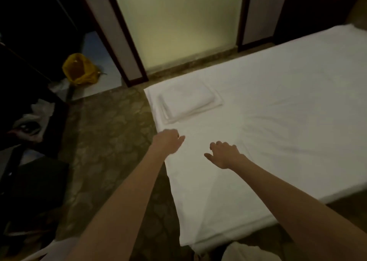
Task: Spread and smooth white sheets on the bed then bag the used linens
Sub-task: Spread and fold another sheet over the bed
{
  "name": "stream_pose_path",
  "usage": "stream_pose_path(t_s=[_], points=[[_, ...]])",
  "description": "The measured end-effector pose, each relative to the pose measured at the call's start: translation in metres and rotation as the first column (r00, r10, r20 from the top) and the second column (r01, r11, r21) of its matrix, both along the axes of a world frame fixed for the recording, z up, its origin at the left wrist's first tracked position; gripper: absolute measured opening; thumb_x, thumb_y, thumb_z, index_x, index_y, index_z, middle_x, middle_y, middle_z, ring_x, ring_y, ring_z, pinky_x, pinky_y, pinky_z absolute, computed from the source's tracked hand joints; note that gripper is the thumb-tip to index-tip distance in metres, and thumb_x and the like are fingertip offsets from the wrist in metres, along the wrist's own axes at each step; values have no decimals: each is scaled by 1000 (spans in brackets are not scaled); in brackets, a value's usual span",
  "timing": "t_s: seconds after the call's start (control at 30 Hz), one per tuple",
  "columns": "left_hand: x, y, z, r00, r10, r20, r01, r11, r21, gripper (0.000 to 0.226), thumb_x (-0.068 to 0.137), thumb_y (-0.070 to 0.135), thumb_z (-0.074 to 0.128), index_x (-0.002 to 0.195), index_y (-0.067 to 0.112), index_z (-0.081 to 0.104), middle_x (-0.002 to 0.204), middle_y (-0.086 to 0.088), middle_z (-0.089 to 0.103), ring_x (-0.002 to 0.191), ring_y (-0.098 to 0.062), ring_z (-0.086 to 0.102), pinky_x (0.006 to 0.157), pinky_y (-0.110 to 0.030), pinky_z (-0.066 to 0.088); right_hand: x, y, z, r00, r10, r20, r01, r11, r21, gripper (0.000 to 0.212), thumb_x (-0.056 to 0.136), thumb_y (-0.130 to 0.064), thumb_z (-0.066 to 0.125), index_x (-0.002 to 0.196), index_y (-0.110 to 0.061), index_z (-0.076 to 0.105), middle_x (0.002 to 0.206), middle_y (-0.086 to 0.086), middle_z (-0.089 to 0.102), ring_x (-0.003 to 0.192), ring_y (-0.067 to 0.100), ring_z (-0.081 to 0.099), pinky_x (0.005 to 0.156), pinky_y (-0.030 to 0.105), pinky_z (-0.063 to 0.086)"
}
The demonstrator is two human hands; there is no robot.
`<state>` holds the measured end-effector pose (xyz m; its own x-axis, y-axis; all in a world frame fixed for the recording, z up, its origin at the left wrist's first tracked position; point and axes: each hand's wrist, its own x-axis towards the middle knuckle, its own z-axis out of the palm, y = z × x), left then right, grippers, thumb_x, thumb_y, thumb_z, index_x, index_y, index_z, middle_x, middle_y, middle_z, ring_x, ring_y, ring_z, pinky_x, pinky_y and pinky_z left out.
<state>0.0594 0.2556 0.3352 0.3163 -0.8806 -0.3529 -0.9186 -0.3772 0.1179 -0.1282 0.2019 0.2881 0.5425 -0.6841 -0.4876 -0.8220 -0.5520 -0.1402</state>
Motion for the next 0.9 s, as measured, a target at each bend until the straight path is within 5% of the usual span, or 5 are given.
stream_pose_path(t_s=[0.2, 0.47, 0.7, 0.9], points=[[-20, -26, 7, 997, -6, -72, -2, 993, -115, 45, 102, 46, 36, 120, 12, 59, 115, -5, 65, 100, -23, 61, 87, -36, 49, 1, 4, -19, 998, -27, -59, 29, 999, 40, 54, 101, -50, 29, 140, -14, 38, 141, 9, 43, 128, 30, 43, 102, 44, 35], [-4, -6, -63, 988, -114, -107, 123, 989, 82, 47, 101, 48, 36, 123, 13, 58, 120, -7, 64, 106, -24, 60, 94, -39, 49, 41, -13, 9, 991, -115, 72, 119, 991, -61, 55, 100, -51, 32, 138, -12, 39, 139, 11, 45, 125, 31, 45, 99, 44, 36], [85, -36, -71, 948, -288, -138, 306, 942, 135, 47, 101, 48, 36, 123, 12, 58, 118, -6, 64, 103, -22, 61, 92, -36, 50, 118, -57, 45, 887, -372, 274, 422, 893, -153, 50, 101, -49, 33, 133, -11, 44, 133, 11, 49, 120, 30, 48, 96, 44, 40], [188, -77, -35, 920, -363, -150, 378, 922, 85, 45, 101, 48, 38, 122, 13, 58, 118, -5, 63, 103, -20, 60, 91, -32, 49, 194, -32, 4, 859, -499, 117, 505, 863, -25, 52, 100, -49, 33, 136, -11, 40, 138, 13, 44, 125, 32, 45, 101, 44, 35]])
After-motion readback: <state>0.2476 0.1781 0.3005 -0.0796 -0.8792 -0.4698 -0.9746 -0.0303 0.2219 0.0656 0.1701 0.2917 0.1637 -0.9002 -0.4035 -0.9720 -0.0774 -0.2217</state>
